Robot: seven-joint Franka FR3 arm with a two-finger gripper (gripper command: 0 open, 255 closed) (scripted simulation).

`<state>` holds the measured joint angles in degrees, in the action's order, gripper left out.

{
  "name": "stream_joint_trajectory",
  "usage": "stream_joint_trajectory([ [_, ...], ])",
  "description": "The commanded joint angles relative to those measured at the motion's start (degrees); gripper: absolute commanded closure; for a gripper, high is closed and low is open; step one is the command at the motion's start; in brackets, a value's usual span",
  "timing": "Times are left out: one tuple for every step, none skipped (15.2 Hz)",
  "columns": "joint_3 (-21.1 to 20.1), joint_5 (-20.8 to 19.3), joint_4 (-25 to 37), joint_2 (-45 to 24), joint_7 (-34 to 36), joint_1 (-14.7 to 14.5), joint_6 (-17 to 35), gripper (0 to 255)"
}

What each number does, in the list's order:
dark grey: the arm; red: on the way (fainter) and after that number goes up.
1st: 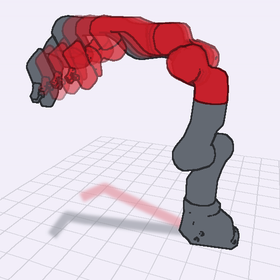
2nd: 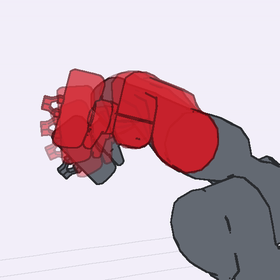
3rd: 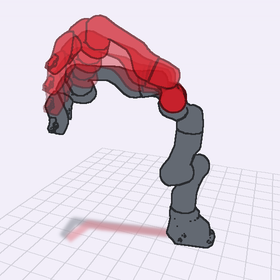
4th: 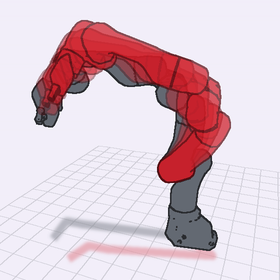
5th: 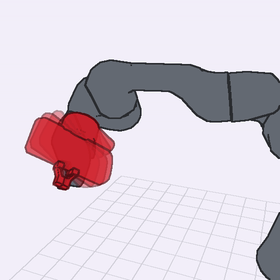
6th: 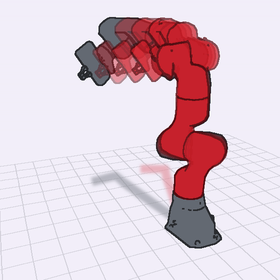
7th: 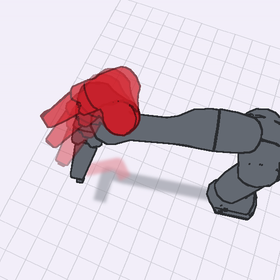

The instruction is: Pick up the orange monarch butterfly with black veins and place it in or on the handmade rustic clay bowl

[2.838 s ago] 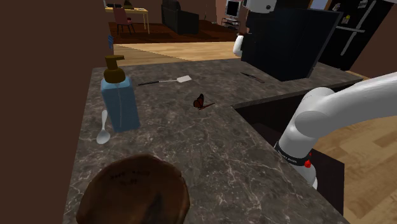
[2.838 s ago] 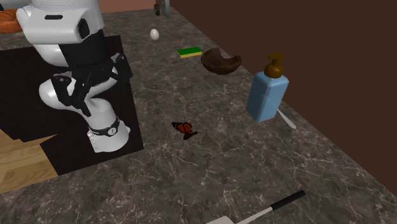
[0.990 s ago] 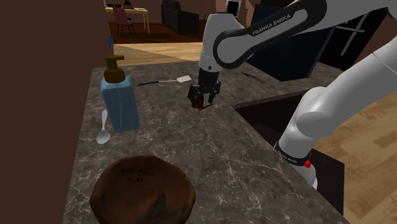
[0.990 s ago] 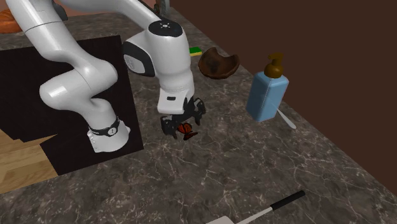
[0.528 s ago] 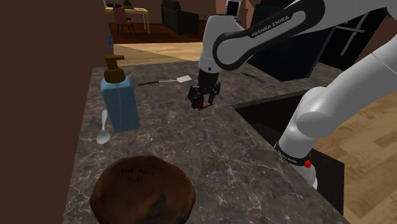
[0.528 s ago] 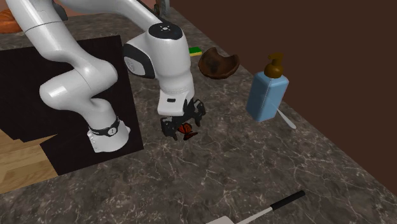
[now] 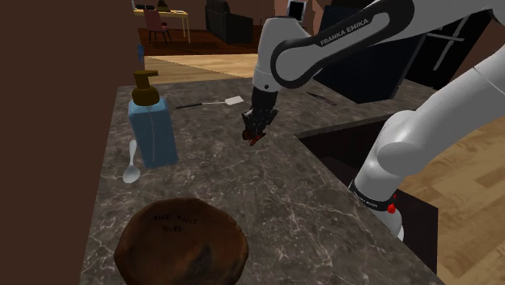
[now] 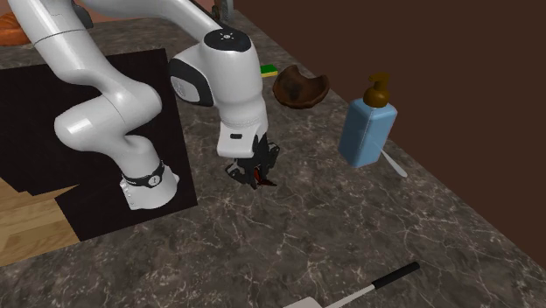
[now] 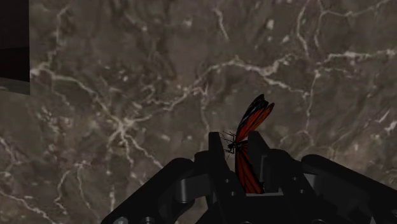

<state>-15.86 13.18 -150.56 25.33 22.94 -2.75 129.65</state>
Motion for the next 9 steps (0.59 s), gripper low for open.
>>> stream_joint_trajectory([
  [0.0,-0.1,-0.2,-0.2,0.0,0.0,-0.1,255],
  [0.0,0.0,-0.4,-0.1,0.0,0.0,0.0,255],
  [0.1,-0.1,0.1,0.3,0.0,0.0,-0.9,255],
  [0.2,-0.2,0.5,0.8,0.1,0.0,-1.8,255],
  [0.3,-0.2,1.0,1.2,0.1,0.1,-2.7,255],
  [0.4,-0.3,1.5,1.6,0.2,0.1,-3.6,255],
  [0.5,-0.4,2.0,2.0,0.2,0.1,-4.5,255],
  [0.6,-0.5,2.5,2.4,0.2,0.1,-5.4,255],
  [0.7,-0.5,3.1,2.8,0.3,0.1,-6.3,255],
])
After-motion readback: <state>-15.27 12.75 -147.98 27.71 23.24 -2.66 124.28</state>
